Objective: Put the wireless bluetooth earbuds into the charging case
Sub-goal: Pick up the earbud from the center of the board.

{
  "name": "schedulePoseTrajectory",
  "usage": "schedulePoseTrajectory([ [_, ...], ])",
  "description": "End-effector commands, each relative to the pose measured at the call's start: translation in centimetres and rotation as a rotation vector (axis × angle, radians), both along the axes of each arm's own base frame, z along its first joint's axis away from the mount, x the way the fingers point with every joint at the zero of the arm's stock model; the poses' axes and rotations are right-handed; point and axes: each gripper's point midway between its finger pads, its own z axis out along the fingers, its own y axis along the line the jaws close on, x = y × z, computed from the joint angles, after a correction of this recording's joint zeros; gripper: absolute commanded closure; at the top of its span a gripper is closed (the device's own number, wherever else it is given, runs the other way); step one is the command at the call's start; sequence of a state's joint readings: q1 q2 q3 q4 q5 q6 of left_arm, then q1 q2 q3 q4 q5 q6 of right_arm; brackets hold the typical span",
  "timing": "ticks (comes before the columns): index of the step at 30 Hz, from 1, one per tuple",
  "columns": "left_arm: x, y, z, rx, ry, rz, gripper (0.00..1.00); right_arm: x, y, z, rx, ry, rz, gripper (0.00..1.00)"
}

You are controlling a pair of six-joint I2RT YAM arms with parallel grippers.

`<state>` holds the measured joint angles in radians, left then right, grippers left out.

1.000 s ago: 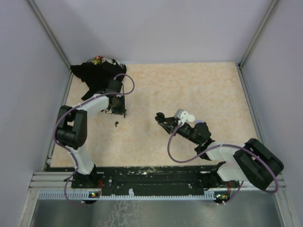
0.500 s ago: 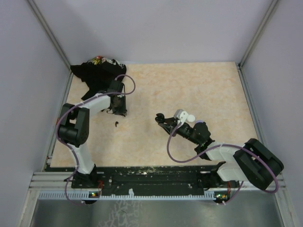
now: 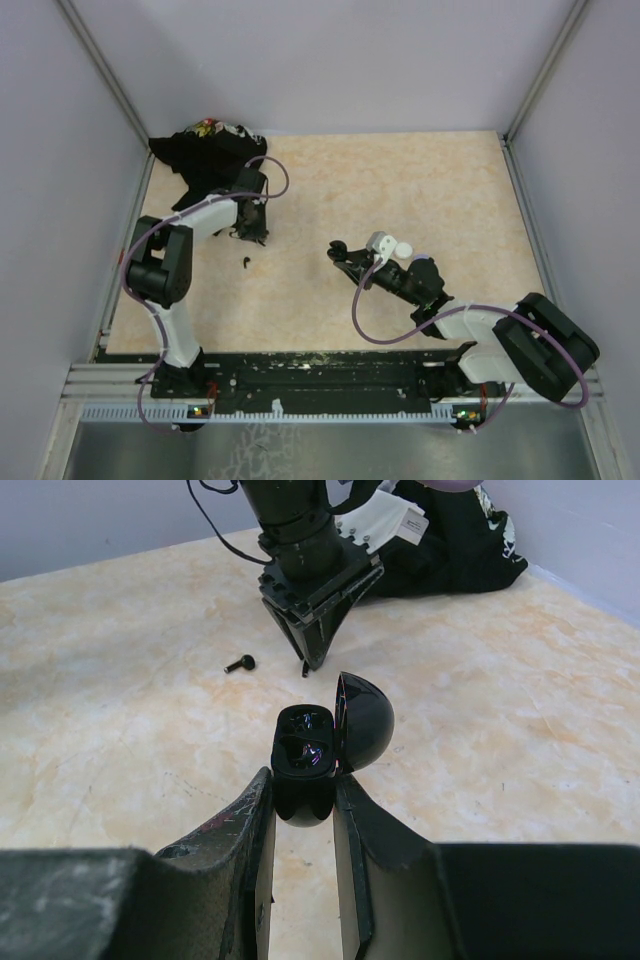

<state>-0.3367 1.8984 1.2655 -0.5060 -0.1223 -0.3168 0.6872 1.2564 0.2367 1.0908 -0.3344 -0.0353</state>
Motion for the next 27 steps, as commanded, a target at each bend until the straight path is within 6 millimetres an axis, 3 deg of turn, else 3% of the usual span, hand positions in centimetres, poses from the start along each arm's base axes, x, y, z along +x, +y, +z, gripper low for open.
schedulePoseTrajectory([
  [1, -0.7, 0.3, -1.2, 0.054, 0.047, -0.002, 0.7, 0.0, 0.8, 3.8, 0.064, -0.097, 0.024, 1.0],
  [8, -1.0, 0.2, -1.8, 0.07, 0.063, -0.009, 0.77, -0.1, 0.8, 3.8, 0.061, -0.097, 0.027, 1.0],
  [12, -1.0, 0.0, -0.9, 0.085, 0.037, -0.031, 0.83, -0.2, 0.8, 3.9, 0.061, -0.1, 0.029, 1.0],
  [20, -1.0, -1.6, 3.6, 0.146, -0.104, -0.115, 0.87, -0.2, 0.7, 4.3, 0.072, -0.107, 0.026, 1.0],
  [27, -1.4, -4.0, 10.1, 0.194, -0.304, -0.204, 0.91, 0.0, 0.3, 4.5, 0.083, -0.11, 0.003, 1.0],
])
